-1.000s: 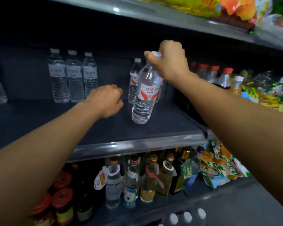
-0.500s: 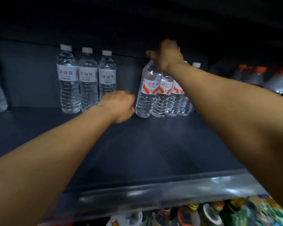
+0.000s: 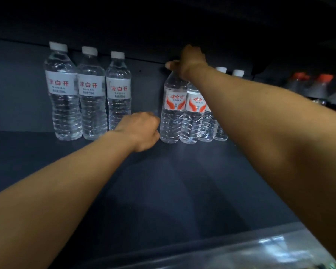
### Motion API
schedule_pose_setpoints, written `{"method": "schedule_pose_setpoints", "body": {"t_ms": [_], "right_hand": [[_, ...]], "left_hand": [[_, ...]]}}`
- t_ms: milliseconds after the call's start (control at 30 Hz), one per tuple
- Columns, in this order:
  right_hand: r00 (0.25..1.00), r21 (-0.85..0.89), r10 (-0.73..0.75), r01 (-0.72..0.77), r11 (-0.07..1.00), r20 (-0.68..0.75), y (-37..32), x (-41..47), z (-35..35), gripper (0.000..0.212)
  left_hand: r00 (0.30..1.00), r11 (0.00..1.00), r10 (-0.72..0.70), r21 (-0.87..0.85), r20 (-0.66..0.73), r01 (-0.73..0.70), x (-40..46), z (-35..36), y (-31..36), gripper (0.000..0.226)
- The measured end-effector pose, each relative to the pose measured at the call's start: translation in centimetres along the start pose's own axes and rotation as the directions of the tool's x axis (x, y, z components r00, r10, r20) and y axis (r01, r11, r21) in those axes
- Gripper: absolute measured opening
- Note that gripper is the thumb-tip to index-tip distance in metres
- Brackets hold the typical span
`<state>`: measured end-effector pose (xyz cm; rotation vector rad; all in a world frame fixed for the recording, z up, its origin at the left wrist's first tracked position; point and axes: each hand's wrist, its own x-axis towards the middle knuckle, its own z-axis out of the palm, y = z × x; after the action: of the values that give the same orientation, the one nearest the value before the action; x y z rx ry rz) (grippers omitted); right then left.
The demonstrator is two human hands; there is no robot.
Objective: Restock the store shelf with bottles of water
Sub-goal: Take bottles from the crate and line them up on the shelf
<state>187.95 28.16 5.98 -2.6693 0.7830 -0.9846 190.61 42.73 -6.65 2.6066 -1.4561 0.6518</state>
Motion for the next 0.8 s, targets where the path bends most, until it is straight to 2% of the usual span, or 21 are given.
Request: {"method": "schedule_pose_setpoints", "body": {"t_ms": [200,367,433,533,600,667,800], "right_hand": [[1.0,-0.002,-0.013,0.013,1.0,-0.02,0.3,-0.4,0.6,0.05],[0.996,0.003,-0.032,0.032,0.999,-0.082,1.9,-3.6,0.5,0.062],[0.995,0.004,-0.03,0.031,1.0,-0.096,2.9,-5.5,0.3,0.057],[0.999,-0.069,0.038,-0.035,0.997,0.034,5.2,-8.6,0.8,0.037],[0.968,-0.119,0.13,-0.106,0.987,0.213,6.8,-10.5,1.8,0.039],[0.924,-0.159,0.195,-0.15,0.976,0.328,7.9,-11.4,3.2,0.047],[0.9,-0.193,0.241,-0.18,0.965,0.364,8.2,-11.4,5.6,0.061]], "left_hand": [[1.0,1.0,0.021,0.002,0.001,-0.021,-0.2,0.1,0.3,0.028],[1.0,1.0,-0.008,0.012,0.027,0.008,-1.1,-0.7,0.3,0.03],[1.0,1.0,0.003,0.025,0.024,-0.004,-1.5,-1.1,0.6,0.03],[1.0,1.0,0.013,0.022,0.025,-0.014,-1.8,-1.4,1.0,0.03],[0.999,1.0,0.017,0.018,0.04,-0.018,-1.9,-1.6,1.4,0.03],[0.998,0.999,0.023,0.021,0.052,-0.024,-1.9,-1.5,1.8,0.032],[0.998,0.999,0.037,0.023,0.056,-0.039,-1.8,-1.0,2.3,0.032]]}}
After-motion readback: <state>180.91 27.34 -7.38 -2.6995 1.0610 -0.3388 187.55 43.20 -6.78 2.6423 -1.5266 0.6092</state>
